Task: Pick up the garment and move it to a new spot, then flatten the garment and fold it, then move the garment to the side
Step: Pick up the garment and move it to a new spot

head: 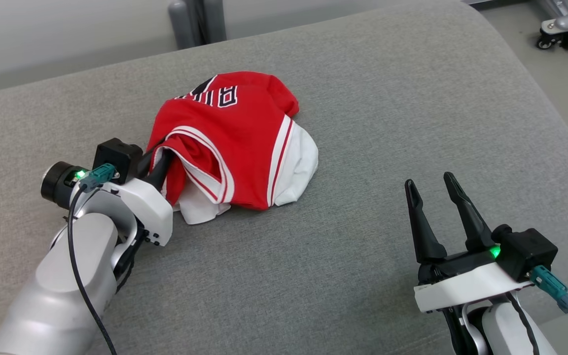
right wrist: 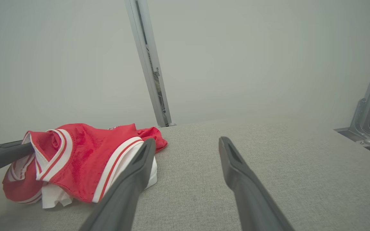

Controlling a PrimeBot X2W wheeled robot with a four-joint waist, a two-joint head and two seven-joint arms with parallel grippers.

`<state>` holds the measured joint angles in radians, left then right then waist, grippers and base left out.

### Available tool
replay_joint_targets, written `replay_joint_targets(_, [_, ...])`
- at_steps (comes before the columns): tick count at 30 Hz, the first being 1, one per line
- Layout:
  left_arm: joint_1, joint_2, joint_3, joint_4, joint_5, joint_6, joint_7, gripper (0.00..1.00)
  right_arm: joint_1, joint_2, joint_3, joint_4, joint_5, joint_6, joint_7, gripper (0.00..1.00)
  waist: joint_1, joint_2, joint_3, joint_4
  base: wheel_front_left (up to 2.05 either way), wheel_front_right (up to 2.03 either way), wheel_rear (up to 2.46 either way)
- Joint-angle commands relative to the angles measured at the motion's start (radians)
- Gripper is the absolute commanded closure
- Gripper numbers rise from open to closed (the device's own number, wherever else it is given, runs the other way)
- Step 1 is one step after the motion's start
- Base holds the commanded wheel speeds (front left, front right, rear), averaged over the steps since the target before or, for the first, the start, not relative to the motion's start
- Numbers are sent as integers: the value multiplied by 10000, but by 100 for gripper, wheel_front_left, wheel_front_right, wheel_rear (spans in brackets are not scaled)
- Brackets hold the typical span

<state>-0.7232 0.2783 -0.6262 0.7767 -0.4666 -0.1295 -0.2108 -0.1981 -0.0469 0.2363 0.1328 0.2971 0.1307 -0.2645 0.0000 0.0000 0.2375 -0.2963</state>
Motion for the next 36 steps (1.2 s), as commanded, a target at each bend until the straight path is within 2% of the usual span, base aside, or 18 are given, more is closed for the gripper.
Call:
replay_joint_targets(1, [-319,1,-32,401,180,39,-225,64,-136,-66,1,-64,-64,2,-17,0,0,0,123,155,0,0,0])
replay_joint_targets(2, [-368,-32,-46,585,251,81,-314,50,-151,-68,-2,-52,-79,2,-17,0,0,0,135,196,0,0,0])
replay_joint_targets(3, [-447,-56,-29,734,306,145,-378,14,-161,-68,7,-39,-81,2,-17,0,0,0,139,232,0,0,0])
replay_joint_targets(4, [-447,-56,-29,734,306,145,-378,14,-161,-68,7,-39,-81,2,-17,0,0,0,139,232,0,0,0])
replay_joint_targets(5, [-520,-77,-6,855,367,194,-444,0,-156,-69,2,-30,-86,2,-17,0,0,0,136,266,0,0,0])
replay_joint_targets(9, [-608,-195,290,983,353,366,-539,0,-81,-68,-8,22,-83,2,-17,0,0,0,-33,448,0,0,0])
replay_joint_targets(13, [-31,-211,899,437,152,514,-541,0,11,-68,-24,71,-106,2,-17,0,0,0,-370,762,0,0,0])
replay_joint_targets(23, [2312,-323,2631,-2206,69,751,-538,0,228,-72,-83,227,-243,2,-17,0,0,0,-1096,2001,0,0,0])
replay_joint_targets(29, [4007,-713,3536,-3733,113,732,-539,0,370,-74,-50,297,-254,2,-17,0,0,0,-1449,2776,0,0,0])
replay_joint_targets(31, [4512,-885,3727,-3889,-49,631,-538,0,458,-71,-35,322,-264,2,-16,0,0,0,-1597,2995,0,0,0])
replay_joint_targets(36, [5357,-800,3725,-3535,-152,574,-296,0,573,-74,19,383,-241,2,-16,0,0,0,-1885,3246,0,0,0])
